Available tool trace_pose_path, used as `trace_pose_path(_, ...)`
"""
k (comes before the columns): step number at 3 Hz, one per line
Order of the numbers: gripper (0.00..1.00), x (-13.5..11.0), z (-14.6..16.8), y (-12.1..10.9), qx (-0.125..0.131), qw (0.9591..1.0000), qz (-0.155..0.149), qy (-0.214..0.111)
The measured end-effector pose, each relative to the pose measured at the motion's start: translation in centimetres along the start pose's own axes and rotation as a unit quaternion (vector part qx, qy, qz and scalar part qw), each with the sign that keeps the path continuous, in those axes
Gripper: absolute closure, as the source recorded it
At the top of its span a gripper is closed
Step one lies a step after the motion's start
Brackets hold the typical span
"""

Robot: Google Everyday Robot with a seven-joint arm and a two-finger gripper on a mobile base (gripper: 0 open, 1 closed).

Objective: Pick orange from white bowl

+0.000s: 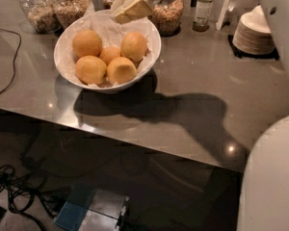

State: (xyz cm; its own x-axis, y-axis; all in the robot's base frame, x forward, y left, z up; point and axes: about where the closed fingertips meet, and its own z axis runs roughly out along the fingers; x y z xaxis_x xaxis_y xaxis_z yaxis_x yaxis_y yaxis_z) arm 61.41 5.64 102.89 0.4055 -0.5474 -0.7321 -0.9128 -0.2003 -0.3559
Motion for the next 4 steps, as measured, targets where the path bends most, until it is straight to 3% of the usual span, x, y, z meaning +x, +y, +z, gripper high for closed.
trace_pose_path(1, 0.11, 4.4, 1.4, -0.8, -0.003, 0.9981, 0.062, -0.005)
trace_pose_path(2, 0.0, 7.5, 2.7, -0.7, -0.011, 0.9945, 0.103, -0.012)
trace_pose_path(3, 0.0, 9.3, 4.0, -0.8, -0.02, 0.9919, 0.125, -0.013)
trace_pose_path(4, 0.12, 10.3, 4.5, -1.6, -0.017, 0.9907, 0.135, -0.006)
